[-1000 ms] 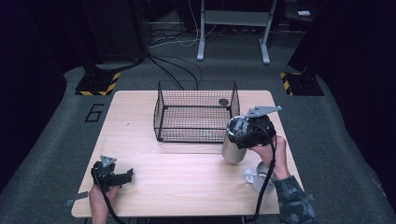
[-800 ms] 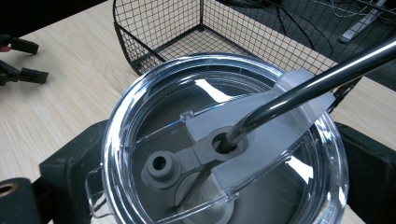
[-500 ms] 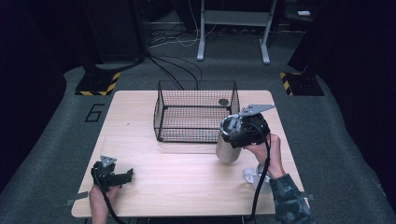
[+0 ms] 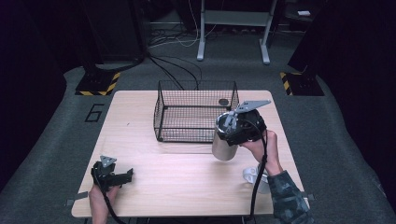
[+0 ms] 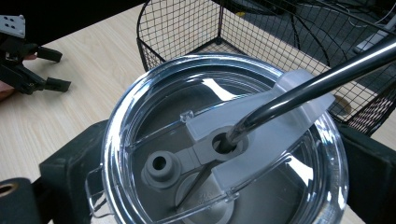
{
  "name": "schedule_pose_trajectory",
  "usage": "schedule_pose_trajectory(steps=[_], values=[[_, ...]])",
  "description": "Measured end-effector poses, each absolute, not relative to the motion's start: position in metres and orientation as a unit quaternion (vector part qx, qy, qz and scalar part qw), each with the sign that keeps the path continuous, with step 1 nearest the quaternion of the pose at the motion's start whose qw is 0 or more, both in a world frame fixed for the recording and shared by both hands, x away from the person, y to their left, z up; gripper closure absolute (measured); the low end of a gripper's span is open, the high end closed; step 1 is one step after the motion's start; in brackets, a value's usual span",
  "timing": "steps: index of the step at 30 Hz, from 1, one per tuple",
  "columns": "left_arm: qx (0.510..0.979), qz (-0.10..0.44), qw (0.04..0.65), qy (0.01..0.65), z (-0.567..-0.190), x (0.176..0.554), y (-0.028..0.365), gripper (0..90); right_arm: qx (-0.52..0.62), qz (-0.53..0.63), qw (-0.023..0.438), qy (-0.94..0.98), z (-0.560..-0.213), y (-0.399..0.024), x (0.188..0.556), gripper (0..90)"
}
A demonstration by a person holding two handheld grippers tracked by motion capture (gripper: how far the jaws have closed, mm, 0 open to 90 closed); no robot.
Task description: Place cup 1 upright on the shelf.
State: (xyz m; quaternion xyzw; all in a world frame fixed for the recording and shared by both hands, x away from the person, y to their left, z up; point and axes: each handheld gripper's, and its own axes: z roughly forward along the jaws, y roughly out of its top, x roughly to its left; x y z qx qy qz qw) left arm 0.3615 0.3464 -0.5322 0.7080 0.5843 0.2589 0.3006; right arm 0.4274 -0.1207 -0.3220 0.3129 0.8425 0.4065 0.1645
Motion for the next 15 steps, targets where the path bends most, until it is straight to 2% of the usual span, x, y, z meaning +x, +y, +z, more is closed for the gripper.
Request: schedule_pose_trajectory(steps=[15], values=[[0.709, 0.259, 0.299, 0.583, -0.532, 0.361, 0.346, 0.5, 0.300, 0.411, 0.163, 0.845, -0.307, -0.109, 0.431, 3.6]])
